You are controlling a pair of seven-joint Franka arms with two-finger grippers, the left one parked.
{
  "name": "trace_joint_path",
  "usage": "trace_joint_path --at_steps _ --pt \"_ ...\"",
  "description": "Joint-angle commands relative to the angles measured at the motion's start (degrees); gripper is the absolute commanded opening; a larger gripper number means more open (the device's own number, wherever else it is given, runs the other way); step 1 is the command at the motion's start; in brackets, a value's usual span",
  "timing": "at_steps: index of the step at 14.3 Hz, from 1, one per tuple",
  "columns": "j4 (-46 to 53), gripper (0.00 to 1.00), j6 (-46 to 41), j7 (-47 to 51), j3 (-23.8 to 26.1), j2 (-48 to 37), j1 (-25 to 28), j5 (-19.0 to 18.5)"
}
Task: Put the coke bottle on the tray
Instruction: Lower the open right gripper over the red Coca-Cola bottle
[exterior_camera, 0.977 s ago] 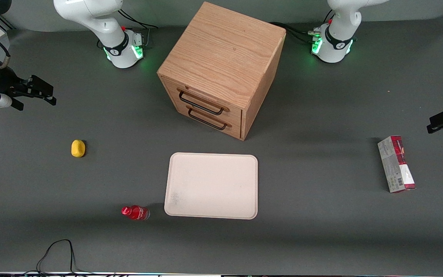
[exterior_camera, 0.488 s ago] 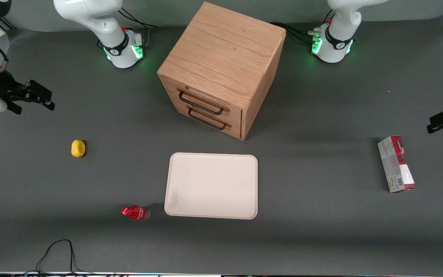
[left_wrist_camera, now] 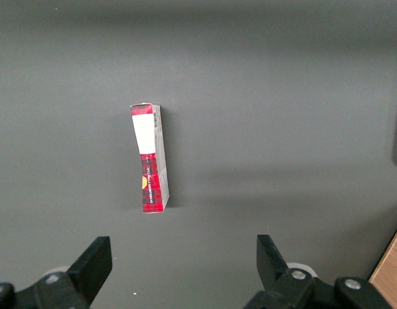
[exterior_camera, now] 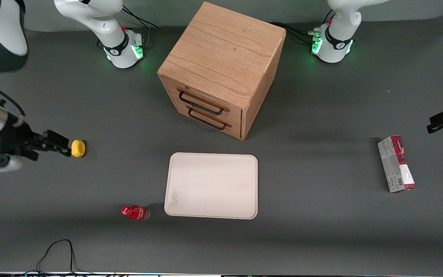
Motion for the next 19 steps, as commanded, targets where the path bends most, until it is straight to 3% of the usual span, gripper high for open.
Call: trace_joint_path --at_steps 1,4,9,13,17,19 --pt "6.25 1.0 3.56 4.69 4.09 9.33 0.02 -2.56" --pt "5.72 0.99 11.03 6.99 7.88 16.01 0.29 -7.93" --pt "2.65 0.99 23.51 6.56 7.88 21.29 0.64 -8.55" --pt "1.59 0.99 28.36 6.29 7.97 25.25 0.73 -12.15" --pt "0.36 0.98 31.36 4.89 7.88 26.92 0.73 -12.25" --pt "0.27 0.81 31.36 4.88 7.88 27.02 0.82 -12.25"
